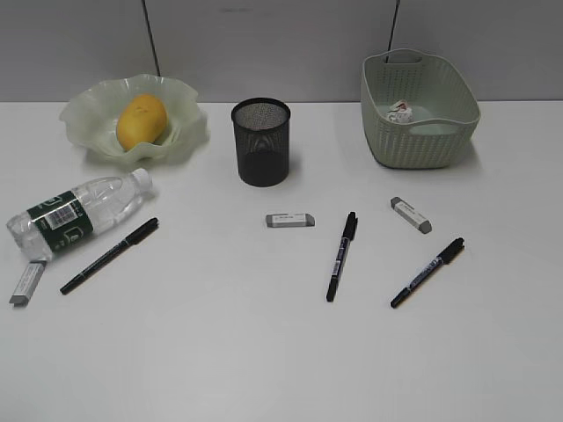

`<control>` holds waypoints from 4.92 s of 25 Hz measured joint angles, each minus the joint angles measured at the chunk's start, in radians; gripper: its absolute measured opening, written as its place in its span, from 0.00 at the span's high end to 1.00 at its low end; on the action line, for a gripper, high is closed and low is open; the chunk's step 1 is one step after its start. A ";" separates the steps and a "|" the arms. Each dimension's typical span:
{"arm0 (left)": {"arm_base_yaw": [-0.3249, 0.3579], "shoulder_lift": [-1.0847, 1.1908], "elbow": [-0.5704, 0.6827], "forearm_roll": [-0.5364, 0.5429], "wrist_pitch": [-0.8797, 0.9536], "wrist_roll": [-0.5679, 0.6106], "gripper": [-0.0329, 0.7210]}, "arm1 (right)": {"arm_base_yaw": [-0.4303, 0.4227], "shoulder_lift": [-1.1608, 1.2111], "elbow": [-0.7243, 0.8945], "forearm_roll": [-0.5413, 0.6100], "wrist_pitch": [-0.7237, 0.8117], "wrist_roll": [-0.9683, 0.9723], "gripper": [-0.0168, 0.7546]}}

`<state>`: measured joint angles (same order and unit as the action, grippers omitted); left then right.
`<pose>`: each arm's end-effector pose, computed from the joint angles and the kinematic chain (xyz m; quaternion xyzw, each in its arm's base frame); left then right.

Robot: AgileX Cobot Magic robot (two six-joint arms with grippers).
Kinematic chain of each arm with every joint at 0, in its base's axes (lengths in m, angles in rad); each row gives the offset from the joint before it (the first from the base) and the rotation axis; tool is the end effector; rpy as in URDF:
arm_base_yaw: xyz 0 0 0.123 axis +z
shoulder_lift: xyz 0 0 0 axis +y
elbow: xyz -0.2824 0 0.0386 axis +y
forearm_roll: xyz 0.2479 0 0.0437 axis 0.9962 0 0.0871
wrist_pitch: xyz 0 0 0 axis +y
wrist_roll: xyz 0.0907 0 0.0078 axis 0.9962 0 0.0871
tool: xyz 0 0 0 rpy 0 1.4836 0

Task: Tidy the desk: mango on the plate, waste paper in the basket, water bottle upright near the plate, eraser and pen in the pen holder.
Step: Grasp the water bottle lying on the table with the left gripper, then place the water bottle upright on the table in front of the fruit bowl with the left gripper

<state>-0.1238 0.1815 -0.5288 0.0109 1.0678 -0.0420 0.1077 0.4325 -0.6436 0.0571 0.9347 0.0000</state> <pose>0.0207 -0.0017 0.2834 0.0367 0.8914 -0.0320 0.4507 0.0653 0.0113 0.3170 -0.0432 0.8914 0.0523 0.4480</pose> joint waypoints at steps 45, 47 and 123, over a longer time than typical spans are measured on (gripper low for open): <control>0.000 1.567 -0.780 -0.099 -0.137 0.474 0.07 | 0.000 -0.190 0.113 0.001 0.041 0.000 0.22; 0.000 1.628 -0.827 -0.103 -0.117 0.510 0.07 | 0.000 -0.190 0.113 0.001 0.041 0.000 0.22; 0.082 1.340 -0.408 -0.580 -0.822 0.503 0.30 | 0.000 -0.191 0.113 0.001 0.041 0.000 0.22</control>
<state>-0.0421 1.5219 -0.9363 -0.5688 0.2457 0.4611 0.1077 0.2414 -0.5305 0.0583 0.9762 0.0000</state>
